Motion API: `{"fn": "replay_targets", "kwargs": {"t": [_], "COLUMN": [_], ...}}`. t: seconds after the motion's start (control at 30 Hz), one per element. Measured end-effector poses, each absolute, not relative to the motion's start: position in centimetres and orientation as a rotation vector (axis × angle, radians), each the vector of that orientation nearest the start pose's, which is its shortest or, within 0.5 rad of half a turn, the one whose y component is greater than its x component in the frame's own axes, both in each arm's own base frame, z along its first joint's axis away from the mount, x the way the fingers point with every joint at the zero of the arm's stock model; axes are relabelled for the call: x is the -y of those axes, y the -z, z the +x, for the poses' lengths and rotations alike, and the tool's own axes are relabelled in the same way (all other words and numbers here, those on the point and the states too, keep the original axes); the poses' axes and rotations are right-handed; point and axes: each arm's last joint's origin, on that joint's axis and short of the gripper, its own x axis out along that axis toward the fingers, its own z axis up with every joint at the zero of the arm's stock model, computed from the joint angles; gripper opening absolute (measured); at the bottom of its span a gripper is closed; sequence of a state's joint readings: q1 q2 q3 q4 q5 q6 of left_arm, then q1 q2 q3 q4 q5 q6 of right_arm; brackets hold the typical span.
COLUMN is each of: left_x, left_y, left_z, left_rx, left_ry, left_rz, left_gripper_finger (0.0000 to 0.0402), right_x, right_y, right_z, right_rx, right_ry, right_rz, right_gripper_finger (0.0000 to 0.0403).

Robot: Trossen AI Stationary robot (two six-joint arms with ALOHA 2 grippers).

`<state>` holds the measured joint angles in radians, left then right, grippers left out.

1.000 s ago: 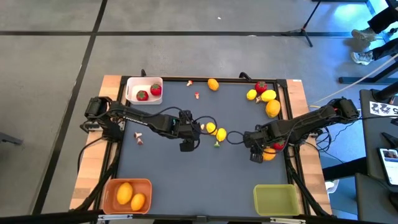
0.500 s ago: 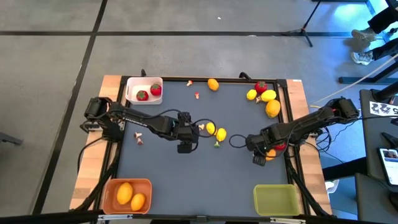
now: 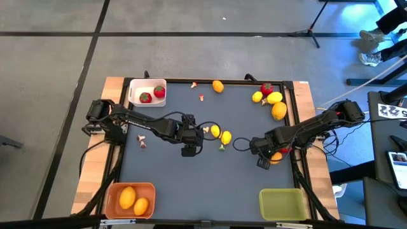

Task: Sort produce into baskets
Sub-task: Put the green mushroom into the yellow bin

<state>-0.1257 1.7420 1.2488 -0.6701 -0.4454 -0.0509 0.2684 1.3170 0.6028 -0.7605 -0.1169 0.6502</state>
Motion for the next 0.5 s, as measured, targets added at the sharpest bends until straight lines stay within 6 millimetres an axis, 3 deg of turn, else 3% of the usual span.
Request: {"fn": "replay_targets", "kwargs": {"t": [0.5], "left_x": [3.1], "left_y": [-21.4], "left_z": [34.5], "left_rx": [-1.111], "left_ry": [-0.315], "left_rz": [0.278], "left_gripper_finger": [0.039], "right_x": [-7.1], "right_y": [-20.2], "right_z": [21.5], "right_rx": [-1.334], "right_ry": [0.037], "right_rz": [0.38], "right_gripper_finger": [0.0026]}}
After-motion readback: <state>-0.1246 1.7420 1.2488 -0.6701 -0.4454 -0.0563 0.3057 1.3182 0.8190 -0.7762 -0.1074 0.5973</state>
